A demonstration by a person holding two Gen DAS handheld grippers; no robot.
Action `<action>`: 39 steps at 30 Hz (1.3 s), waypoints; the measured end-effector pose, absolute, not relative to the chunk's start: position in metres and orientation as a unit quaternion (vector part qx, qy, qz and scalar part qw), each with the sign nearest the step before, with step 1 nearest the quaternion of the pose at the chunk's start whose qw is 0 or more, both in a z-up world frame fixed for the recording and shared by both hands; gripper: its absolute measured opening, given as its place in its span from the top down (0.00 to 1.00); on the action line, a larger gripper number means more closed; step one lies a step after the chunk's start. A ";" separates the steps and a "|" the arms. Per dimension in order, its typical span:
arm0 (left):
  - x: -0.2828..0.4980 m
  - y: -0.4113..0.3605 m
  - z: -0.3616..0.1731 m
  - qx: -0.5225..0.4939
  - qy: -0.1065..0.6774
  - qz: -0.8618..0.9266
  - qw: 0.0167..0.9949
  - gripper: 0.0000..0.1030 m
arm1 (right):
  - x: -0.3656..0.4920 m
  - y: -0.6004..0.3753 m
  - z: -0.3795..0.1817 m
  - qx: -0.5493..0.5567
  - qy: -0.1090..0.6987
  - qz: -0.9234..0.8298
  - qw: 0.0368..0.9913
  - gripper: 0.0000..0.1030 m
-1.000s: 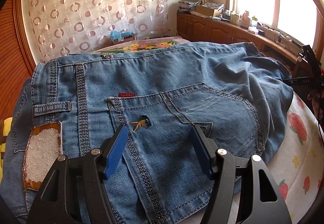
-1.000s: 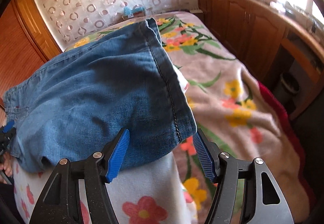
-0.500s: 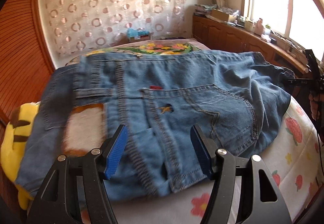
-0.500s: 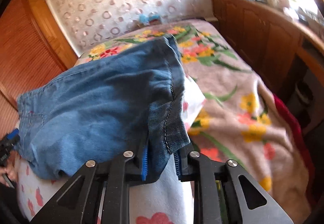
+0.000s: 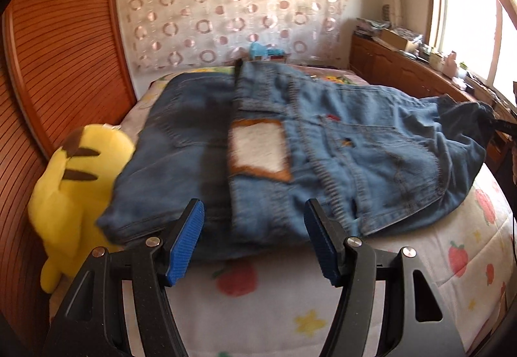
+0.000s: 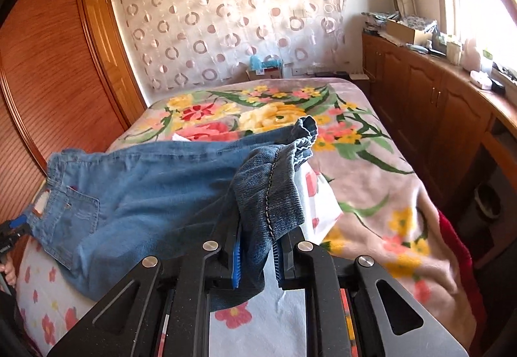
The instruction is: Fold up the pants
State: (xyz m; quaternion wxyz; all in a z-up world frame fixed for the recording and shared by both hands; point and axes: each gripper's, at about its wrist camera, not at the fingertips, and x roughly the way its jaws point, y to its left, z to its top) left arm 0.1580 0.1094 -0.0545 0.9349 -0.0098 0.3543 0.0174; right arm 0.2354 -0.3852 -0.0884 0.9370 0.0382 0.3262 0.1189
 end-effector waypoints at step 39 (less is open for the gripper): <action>0.159 0.101 -0.026 0.005 0.312 -0.033 0.949 0.98 | 0.234 -0.376 -0.062 -0.011 0.308 0.081 0.948 0.87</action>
